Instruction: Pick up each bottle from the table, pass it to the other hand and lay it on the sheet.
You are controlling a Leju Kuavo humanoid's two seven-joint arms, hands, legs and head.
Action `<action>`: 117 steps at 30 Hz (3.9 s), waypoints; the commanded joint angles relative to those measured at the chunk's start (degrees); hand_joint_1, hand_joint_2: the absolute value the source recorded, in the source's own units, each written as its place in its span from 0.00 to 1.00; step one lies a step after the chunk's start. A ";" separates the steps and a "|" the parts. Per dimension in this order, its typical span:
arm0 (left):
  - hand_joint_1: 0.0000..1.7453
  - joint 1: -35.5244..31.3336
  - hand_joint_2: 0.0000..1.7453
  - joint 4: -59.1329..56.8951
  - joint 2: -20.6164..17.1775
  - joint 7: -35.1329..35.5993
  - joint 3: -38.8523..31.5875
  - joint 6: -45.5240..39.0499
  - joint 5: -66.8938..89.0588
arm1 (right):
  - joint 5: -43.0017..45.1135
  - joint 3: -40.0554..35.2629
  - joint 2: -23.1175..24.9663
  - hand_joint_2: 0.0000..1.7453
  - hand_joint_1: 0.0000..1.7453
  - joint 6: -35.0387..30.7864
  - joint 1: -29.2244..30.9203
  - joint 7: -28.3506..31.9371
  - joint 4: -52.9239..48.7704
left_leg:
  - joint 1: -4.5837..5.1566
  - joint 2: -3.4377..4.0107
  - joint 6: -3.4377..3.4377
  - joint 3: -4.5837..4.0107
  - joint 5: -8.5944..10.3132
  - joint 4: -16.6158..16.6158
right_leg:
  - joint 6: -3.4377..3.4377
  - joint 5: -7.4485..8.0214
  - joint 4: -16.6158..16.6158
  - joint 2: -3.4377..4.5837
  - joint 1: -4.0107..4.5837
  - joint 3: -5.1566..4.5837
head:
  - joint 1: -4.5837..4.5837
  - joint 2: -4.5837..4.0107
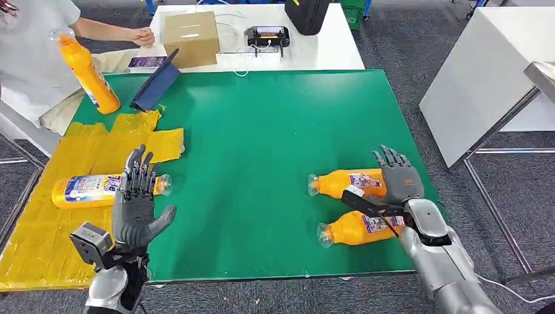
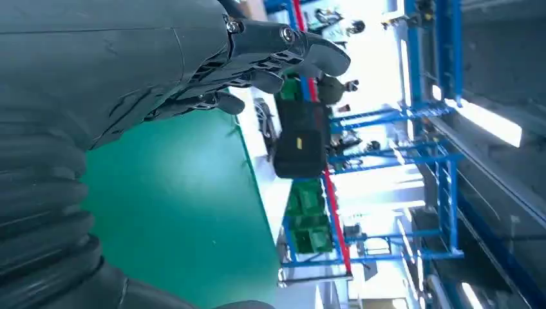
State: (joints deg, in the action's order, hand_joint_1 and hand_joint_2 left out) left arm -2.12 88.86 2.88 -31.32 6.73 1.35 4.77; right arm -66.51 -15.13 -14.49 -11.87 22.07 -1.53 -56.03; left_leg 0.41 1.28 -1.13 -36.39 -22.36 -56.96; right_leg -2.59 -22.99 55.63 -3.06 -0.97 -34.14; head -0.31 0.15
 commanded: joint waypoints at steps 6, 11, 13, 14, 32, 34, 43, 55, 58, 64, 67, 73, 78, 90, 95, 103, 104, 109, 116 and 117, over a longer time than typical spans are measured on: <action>0.00 0.33 1.00 2.27 0.13 0.39 2.36 -0.56 0.35 | -0.37 -0.36 2.32 1.00 0.00 -0.45 5.57 0.38 14.57 | -0.06 0.01 0.07 0.25 -0.10 0.01 | 0.07 -0.07 -0.05 0.27 0.02 0.28 | 0.02 0.00; 0.00 -0.07 1.00 2.11 -0.13 0.32 3.08 -0.40 0.12 | -1.47 -1.15 3.17 1.00 0.00 -1.08 7.32 -0.23 19.52 | -0.06 -0.01 0.07 0.22 -0.09 0.00 | 0.08 -0.05 -0.05 0.25 0.03 0.26 | 0.02 0.00; 0.00 -0.44 1.00 2.31 -0.16 0.13 3.72 -0.22 -0.04 | -1.86 -1.53 3.29 1.00 0.00 -1.50 8.46 0.64 22.31 | -0.06 -0.01 0.06 0.19 -0.07 0.00 | 0.08 -0.04 -0.03 0.23 0.03 0.21 | 0.02 0.00; 0.00 -0.72 1.00 2.30 -0.28 0.04 4.29 -0.03 -0.09 | -2.14 -1.84 3.51 1.00 0.00 -1.58 9.27 1.32 24.10 | -0.09 -0.05 0.09 0.29 -0.13 -0.03 | 0.11 -0.09 -0.03 0.29 0.05 0.33 | 0.04 0.00; 0.00 -5.12 1.00 -2.50 -0.63 -0.80 11.00 1.74 -3.41 | 1.09 -3.82 6.19 1.00 1.00 2.19 16.13 7.03 35.08 | -0.07 -0.13 0.02 0.38 0.03 0.03 | 0.05 0.00 -0.09 0.08 0.03 0.42 | 0.02 0.00; 0.00 -4.55 1.00 -1.86 -0.58 -0.32 10.96 1.52 -3.28 | 0.63 -4.07 6.97 1.00 1.00 -0.10 16.45 5.81 33.76 | -0.13 -0.15 0.08 0.58 -0.07 0.03 | 0.12 -0.07 -0.13 0.26 0.06 0.64 | 0.00 0.00; 0.00 -4.51 1.00 -1.68 -0.59 -0.18 10.93 1.49 -3.25 | 0.64 -4.19 6.88 1.00 1.00 0.20 16.30 5.47 33.27 | -0.05 -0.08 0.05 0.42 -0.02 0.02 | 0.07 -0.02 -0.05 0.22 0.01 0.43 | 0.02 0.00; 0.00 -0.57 1.00 0.45 0.40 3.09 9.39 0.82 0.46 | -6.63 -2.71 8.16 1.00 1.00 -16.83 5.27 -1.73 -4.13 | -0.03 0.09 0.04 0.24 -0.05 -0.02 | 0.06 0.01 0.01 0.38 0.01 0.22 | 0.02 0.00; 0.00 -0.45 1.00 0.27 0.37 3.60 10.49 1.41 1.72 | -6.58 -1.63 9.83 1.00 1.00 -20.41 -0.23 -0.09 -17.83 | -0.05 0.01 0.05 0.23 -0.07 -0.04 | 0.07 -0.04 0.02 0.29 0.02 0.22 | 0.00 0.00; 0.00 -4.37 1.00 -4.10 0.83 4.66 14.36 0.47 2.04 | -0.50 -5.46 15.35 1.00 1.00 -28.13 -4.70 8.02 -24.26 | -0.09 -0.15 0.08 0.21 -0.06 -0.01 | 0.08 -0.10 0.00 0.14 0.05 0.22 | 0.02 0.00; 0.00 -5.05 1.00 -4.66 0.62 4.72 15.45 0.28 1.75 | 1.67 -4.28 18.24 1.00 1.00 -28.13 -5.03 12.30 -24.53 | -0.06 -0.08 0.10 0.21 -0.09 -0.02 | 0.09 -0.09 0.03 0.25 0.02 0.18 | 0.02 0.00; 0.00 -5.94 1.00 -4.98 -0.26 4.73 16.56 -0.11 0.89 | 21.81 -10.96 18.51 1.00 1.00 -20.17 -4.07 18.37 -21.55 | -0.09 -0.03 0.11 0.27 -0.10 -0.02 | 0.09 -0.08 -0.01 0.32 0.03 0.23 | 0.02 0.00; 0.00 -6.41 1.00 -4.84 -0.52 4.69 16.78 -0.16 0.52 | 23.94 -13.04 19.11 1.00 1.00 -18.95 -4.42 19.90 -19.14 | -0.04 -0.05 0.07 0.19 -0.01 0.05 | 0.04 -0.02 -0.05 0.16 0.00 0.16 | 0.00 0.00; 0.00 -7.80 1.00 -4.24 -0.85 4.52 17.85 -0.28 -0.74 | 28.61 -22.29 22.05 1.00 1.00 -10.76 -2.63 22.34 -8.93 | -0.06 0.00 0.07 0.18 -0.01 0.05 | 0.05 0.00 -0.05 0.20 0.02 0.13 | 0.00 0.00; 0.00 -9.23 1.00 -4.15 -1.02 4.15 18.37 -1.10 -1.34 | 29.53 -29.24 24.68 1.00 1.00 -6.73 -0.65 22.55 -2.00 | -0.10 0.08 0.11 0.27 -0.06 0.04 | 0.09 -0.02 -0.05 0.35 0.05 0.21 | 0.00 0.00; 0.00 -10.11 1.00 -4.88 -0.75 3.88 19.74 -4.06 0.94 | 28.65 -36.10 26.40 1.00 1.00 -4.66 1.14 21.09 1.96 | -0.15 -0.01 0.11 0.32 -0.10 0.01 | 0.10 -0.09 -0.04 0.30 0.07 0.29 | -0.02 0.00; 0.00 -10.15 1.00 -5.01 -0.77 3.87 19.90 -4.23 1.14 | 28.66 -36.34 26.41 1.00 1.00 -4.52 1.19 20.95 2.09 | -0.10 -0.03 0.09 0.27 -0.06 0.02 | 0.08 -0.07 -0.03 0.21 0.03 0.24 | 0.00 0.00; 0.00 -10.23 1.00 -5.32 -0.81 3.28 20.99 -6.02 3.44 | 28.65 -37.41 26.34 1.00 1.00 -4.63 1.41 20.18 2.83 | -0.04 -0.05 0.06 0.15 0.01 0.05 | 0.04 -0.03 -0.03 0.09 -0.01 0.11 | 0.00 0.00; 0.00 -10.23 1.00 -5.32 -0.81 3.28 20.99 -6.02 3.44 | 28.65 -37.41 26.34 1.00 1.00 -4.63 1.41 20.18 2.83 | -0.10 -0.10 0.10 0.25 -0.05 0.03 | 0.08 -0.09 -0.03 0.12 0.04 0.23 | 0.02 0.00; 0.00 -10.35 1.00 -5.55 -0.79 3.32 21.15 -6.39 3.91 | 28.72 -37.45 26.27 1.00 1.00 -4.59 1.51 20.17 2.79 | -0.07 -0.08 0.07 0.15 0.00 0.04 | 0.05 -0.05 -0.03 0.07 0.02 0.12 | 0.00 0.00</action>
State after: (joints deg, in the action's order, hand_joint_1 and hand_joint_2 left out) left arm -8.29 87.58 2.25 -28.37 23.65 -4.76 8.22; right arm -37.18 -45.99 11.52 -17.88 22.16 17.99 -58.23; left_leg 0.39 1.34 -1.12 -36.38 -22.31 -56.94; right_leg -2.60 -22.97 55.64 -3.04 -0.98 -34.20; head -0.31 0.15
